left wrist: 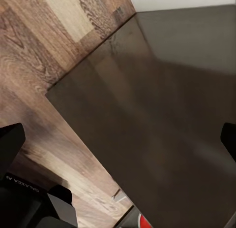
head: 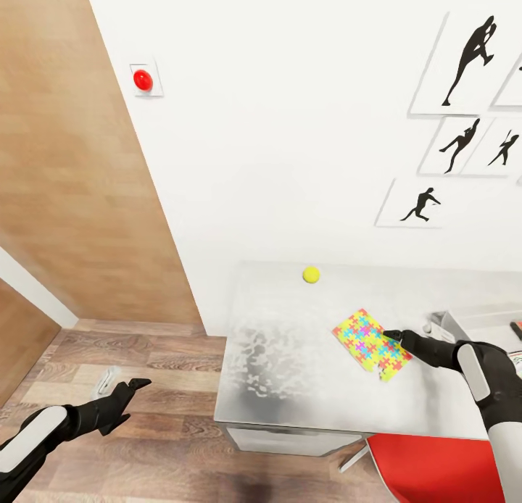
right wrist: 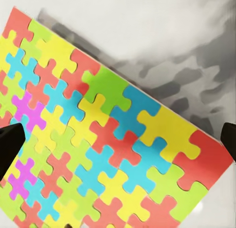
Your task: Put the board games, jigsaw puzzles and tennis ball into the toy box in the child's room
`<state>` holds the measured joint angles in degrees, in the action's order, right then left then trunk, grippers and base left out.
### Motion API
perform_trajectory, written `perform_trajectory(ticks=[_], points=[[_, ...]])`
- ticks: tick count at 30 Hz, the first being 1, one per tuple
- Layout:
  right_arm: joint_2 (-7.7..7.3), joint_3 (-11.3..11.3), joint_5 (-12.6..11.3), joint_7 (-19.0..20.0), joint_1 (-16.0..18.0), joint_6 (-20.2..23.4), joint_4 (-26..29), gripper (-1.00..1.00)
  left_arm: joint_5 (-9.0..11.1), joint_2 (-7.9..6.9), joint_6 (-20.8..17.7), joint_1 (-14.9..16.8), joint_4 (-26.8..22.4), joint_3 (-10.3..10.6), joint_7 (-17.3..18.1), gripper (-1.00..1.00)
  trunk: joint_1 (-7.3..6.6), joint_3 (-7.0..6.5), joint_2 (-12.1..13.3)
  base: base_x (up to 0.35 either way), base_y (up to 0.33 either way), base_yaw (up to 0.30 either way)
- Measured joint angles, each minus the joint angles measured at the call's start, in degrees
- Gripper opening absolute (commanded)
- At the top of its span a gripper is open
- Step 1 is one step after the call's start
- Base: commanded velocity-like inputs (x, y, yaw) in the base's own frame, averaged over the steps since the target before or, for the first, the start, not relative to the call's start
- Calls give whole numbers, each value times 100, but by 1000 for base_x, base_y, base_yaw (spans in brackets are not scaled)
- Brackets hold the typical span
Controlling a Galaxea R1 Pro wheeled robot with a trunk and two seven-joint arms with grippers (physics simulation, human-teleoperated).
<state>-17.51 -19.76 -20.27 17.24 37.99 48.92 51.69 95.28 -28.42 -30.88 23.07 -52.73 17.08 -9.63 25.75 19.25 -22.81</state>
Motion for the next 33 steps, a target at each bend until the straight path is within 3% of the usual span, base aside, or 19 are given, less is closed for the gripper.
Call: perform_trajectory(ticks=[8, 33], points=[[0, 1, 5, 6, -1, -193, -66, 100, 2, -1, 0, 0, 0, 0, 1, 100, 0, 0, 0, 0, 0, 0], [0, 5, 0, 16, -1, -247, -77, 100, 7, -3, 0, 0, 7, -1, -3, 100, 0, 0, 0, -2, 22, 0]])
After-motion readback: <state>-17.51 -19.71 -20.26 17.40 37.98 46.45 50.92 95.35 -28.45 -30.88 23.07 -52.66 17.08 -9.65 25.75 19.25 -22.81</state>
